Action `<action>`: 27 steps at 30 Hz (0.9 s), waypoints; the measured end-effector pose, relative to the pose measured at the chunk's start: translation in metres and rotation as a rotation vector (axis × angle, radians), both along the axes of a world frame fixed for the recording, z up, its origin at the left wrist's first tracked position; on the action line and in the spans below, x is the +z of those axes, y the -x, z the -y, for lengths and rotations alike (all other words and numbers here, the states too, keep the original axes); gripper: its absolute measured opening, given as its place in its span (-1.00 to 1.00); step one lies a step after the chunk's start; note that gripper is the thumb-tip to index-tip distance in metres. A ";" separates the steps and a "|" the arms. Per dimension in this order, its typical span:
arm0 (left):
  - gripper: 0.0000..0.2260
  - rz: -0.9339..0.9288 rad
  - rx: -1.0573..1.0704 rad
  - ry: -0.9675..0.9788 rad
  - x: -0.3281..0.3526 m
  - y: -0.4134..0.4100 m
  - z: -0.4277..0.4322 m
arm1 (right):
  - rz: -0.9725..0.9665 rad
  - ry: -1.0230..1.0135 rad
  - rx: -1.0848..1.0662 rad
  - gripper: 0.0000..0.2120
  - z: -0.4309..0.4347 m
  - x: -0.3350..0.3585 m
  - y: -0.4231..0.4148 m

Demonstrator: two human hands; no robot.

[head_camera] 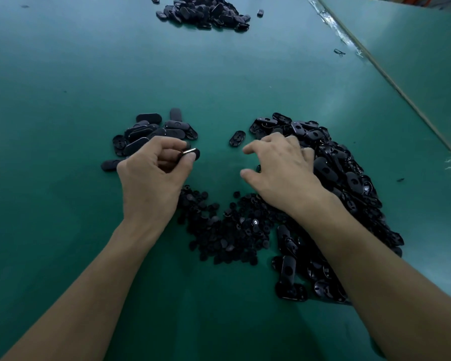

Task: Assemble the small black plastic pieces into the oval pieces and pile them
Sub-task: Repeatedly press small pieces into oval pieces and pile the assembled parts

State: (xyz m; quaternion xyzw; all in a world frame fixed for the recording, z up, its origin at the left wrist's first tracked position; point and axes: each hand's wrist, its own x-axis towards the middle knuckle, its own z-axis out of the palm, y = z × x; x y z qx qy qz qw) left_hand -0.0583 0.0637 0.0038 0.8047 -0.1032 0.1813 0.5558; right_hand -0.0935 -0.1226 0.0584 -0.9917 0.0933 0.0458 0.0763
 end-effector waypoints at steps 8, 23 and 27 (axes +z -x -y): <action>-0.90 -0.015 0.065 -0.150 0.001 0.000 -0.003 | -0.129 0.054 -0.073 -0.68 0.004 -0.001 0.005; -0.87 -0.001 0.129 -0.318 -0.005 -0.010 -0.015 | -0.048 -0.114 -0.142 -0.68 0.031 -0.008 -0.014; -0.79 -0.061 0.221 -0.443 -0.003 -0.009 -0.013 | 0.057 -0.171 -0.111 -0.90 0.027 -0.010 -0.010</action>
